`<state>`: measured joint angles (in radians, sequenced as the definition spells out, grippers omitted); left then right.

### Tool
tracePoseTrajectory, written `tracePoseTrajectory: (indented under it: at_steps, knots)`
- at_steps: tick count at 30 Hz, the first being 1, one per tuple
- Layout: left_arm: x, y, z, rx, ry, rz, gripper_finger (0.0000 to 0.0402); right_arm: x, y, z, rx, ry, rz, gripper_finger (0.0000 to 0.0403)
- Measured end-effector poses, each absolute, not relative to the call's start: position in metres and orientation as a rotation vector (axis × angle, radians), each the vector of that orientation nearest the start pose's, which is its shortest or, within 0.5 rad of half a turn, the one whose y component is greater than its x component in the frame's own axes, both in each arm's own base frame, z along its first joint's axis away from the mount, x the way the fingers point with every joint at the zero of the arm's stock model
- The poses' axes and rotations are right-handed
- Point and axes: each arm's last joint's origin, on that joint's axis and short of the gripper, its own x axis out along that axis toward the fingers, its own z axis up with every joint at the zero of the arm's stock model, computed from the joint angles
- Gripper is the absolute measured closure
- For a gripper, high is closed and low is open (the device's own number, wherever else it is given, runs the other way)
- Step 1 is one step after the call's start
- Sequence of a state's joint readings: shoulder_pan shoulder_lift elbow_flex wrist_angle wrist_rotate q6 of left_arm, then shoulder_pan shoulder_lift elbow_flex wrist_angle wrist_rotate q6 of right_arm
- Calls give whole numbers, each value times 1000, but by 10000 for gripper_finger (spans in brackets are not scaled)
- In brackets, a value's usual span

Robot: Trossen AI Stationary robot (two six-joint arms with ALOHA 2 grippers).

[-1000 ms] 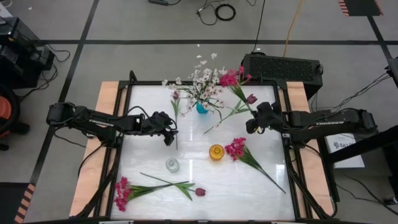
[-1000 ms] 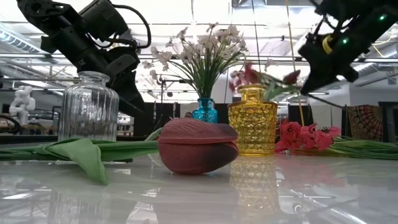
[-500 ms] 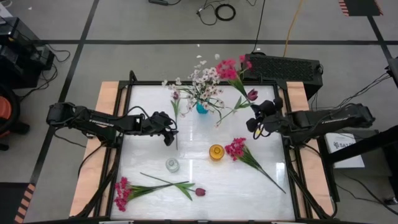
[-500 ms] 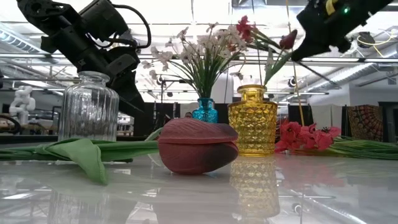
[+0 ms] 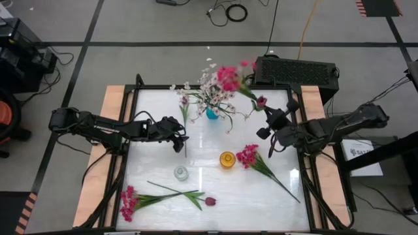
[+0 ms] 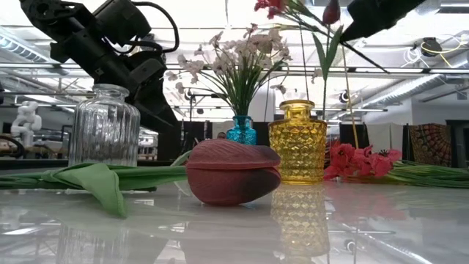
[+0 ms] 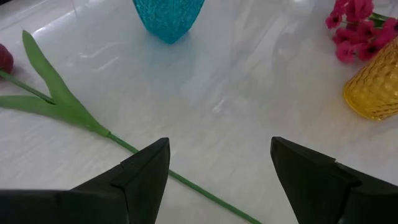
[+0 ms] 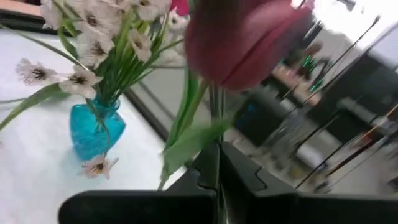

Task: Sort flowers into vase by color
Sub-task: Put the top pink flowers into the yellow vase

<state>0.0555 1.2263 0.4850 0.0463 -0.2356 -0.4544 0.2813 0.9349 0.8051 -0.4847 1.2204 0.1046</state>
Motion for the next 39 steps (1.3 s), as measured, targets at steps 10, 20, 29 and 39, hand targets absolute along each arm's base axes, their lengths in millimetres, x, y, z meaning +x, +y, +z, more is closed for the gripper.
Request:
tracePoseTrajectory:
  at_steps: [10,20,29,39]
  knots:
    - [225,19,169,-354,622,424,116,185,41,287,-310,387,-915,402]
    - [227,17,172,-355,595,410,116,186,64,303,-236,241,-846,402]
    - [241,3,193,-327,456,188,116,178,91,321,-126,114,-692,403]
    - [259,-46,254,-201,108,-96,116,213,115,317,-23,24,-485,403]
